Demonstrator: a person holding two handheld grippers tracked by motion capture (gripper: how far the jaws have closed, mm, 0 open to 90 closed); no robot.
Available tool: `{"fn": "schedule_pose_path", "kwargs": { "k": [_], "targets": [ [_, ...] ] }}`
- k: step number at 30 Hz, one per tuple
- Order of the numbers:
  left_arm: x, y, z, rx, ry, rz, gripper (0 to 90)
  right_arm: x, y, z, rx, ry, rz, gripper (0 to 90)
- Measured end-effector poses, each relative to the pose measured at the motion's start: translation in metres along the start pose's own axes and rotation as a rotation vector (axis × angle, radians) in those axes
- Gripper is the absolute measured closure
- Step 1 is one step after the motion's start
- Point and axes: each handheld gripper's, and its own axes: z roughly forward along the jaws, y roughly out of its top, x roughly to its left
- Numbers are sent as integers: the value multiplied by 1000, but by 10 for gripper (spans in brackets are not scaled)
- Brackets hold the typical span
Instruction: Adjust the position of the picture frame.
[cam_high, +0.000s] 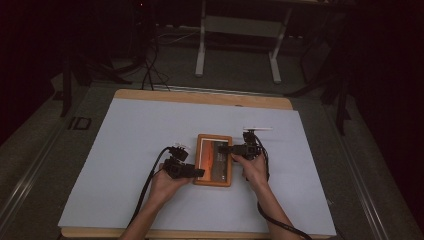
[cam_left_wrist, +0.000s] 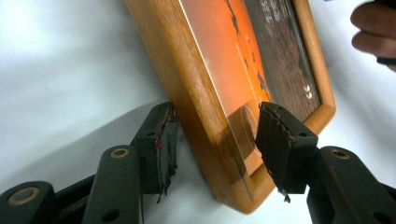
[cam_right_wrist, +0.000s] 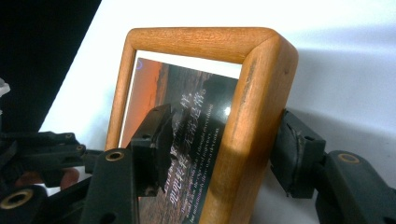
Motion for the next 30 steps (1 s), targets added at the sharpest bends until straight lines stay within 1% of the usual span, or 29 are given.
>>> {"fn": "schedule_pose_path", "kwargs": {
  "k": [2,4,5,7,10,12,14,15,17,19,20,22,24,25,26,27,28,30],
  "targets": [
    [-3,-1,2,3,-4,16,482,1,1,0,-2,-12,-7,412],
    [-1,-1,1,0,-13,20,483,3,1,0,-5,-32,-17,402],
    [-1,-1,2,-3,-17,22,483,4,0,-1,-9,-44,-32,401],
    [0,-2,1,-8,-23,28,482,7,-2,-3,-15,-62,-48,407],
    [1,-3,1,-8,-29,39,481,10,-7,-8,-27,-101,-99,415],
    [1,-3,-1,-18,-12,53,473,13,-11,-13,-36,-125,-143,424],
    [3,-3,-4,-22,4,55,474,17,-16,-19,-52,-167,-195,446],
    [5,-3,-5,-30,8,55,473,19,-19,-23,-63,-177,-223,457],
    [7,-4,-8,-45,-13,49,463,22,-23,-29,-78,-197,-276,474],
    [8,-5,-10,-54,-12,57,463,23,-27,-34,-99,-209,-312,509],
    [8,-5,-11,-59,-9,64,465,24,-28,-36,-106,-212,-322,520],
    [8,-5,-14,-75,0,79,469,24,-29,-38,-113,-233,-348,544],
    [8,-6,-18,-104,10,97,471,24,-28,-41,-135,-238,-354,577],
    [8,-6,-21,-128,21,111,480,23,-28,-42,-147,-240,-358,594],
    [7,-8,-28,-174,30,140,485,23,-28,-43,-149,-246,-359,613],
    [7,-8,-28,-174,30,140,485,23,-28,-43,-149,-246,-359,613],
    [7,-8,-30,-185,29,143,485,23,-28,-45,-162,-250,-363,641],
    [5,-10,-37,-231,35,166,487,23,-27,-46,-171,-251,-366,664]
  ]
}}
